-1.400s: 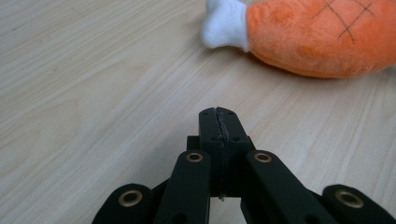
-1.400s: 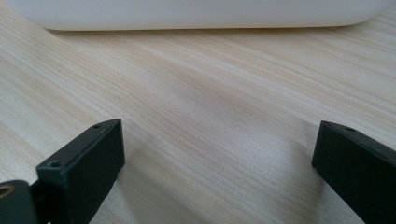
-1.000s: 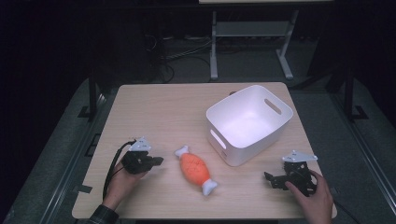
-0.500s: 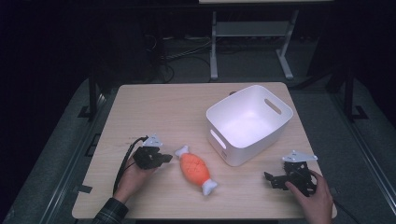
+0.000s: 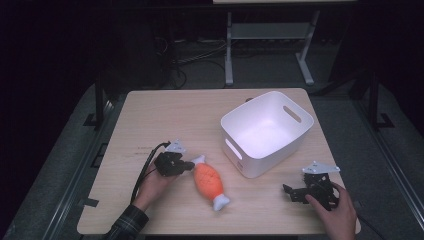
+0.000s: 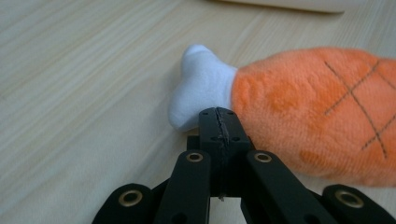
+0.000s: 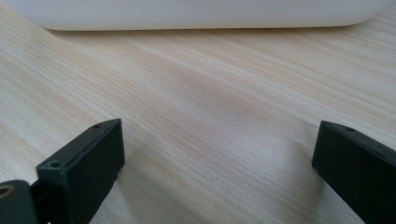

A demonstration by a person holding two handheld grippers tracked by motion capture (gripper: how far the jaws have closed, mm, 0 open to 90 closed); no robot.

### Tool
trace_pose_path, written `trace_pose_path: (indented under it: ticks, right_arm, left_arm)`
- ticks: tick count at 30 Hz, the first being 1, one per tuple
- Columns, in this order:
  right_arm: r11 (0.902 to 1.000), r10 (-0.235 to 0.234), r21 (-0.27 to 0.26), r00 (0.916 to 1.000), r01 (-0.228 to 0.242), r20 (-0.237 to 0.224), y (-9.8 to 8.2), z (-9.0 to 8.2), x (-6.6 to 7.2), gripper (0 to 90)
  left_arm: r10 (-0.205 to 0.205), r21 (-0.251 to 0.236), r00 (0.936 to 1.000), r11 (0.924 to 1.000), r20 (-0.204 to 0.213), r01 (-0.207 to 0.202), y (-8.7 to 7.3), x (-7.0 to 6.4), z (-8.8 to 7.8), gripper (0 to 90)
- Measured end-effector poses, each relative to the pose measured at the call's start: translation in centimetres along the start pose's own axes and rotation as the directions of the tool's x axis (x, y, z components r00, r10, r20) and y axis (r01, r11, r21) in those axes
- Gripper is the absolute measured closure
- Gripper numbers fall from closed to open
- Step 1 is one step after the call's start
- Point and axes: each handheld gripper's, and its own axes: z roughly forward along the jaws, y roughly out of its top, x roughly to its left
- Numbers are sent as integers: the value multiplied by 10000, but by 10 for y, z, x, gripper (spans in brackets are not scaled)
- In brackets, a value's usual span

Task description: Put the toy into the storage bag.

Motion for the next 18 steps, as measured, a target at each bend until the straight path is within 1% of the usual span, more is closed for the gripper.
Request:
trace_pose_path:
  ticks: [5, 8, 10, 11, 15, 16, 17, 18]
  right_arm:
    - [10000, 0, -1, 10000, 0, -4, 0, 0, 0, 19]
    - [10000, -2, 0, 10000, 2, -2, 0, 0, 0, 19]
    - [10000, -4, 1, 10000, 4, 3, 0, 0, 0, 19]
    - [10000, -4, 2, 10000, 4, 2, 0, 0, 0, 19]
    - [10000, -1, 2, 10000, 1, -3, 0, 0, 0, 19]
    - [10000, -3, 2, 10000, 3, -3, 0, 0, 0, 19]
    - [10000, -4, 1, 10000, 4, -2, 0, 0, 0, 19]
    - [10000, -3, 0, 10000, 3, -2, 0, 0, 0, 19]
  left_arm:
    - [39, -138, 9999, 9999, 100, -38, 9, -1, 6, 895]
    - [86, -54, 9999, 9999, 143, -85, 13, -3, 11, 895]
    - [154, -92, 9998, 9998, 159, -152, 17, -3, 12, 895]
    - [101, -140, 9998, 9999, 189, -99, 19, -4, 14, 895]
    - [273, -142, 9994, 9995, 224, -270, 25, -4, 19, 895]
    - [207, -186, 9995, 9996, 257, -202, 26, -5, 20, 895]
    - [250, -185, 9993, 9995, 285, -245, 27, -4, 22, 895]
    - [158, -222, 9993, 9996, 334, -151, 27, -5, 24, 895]
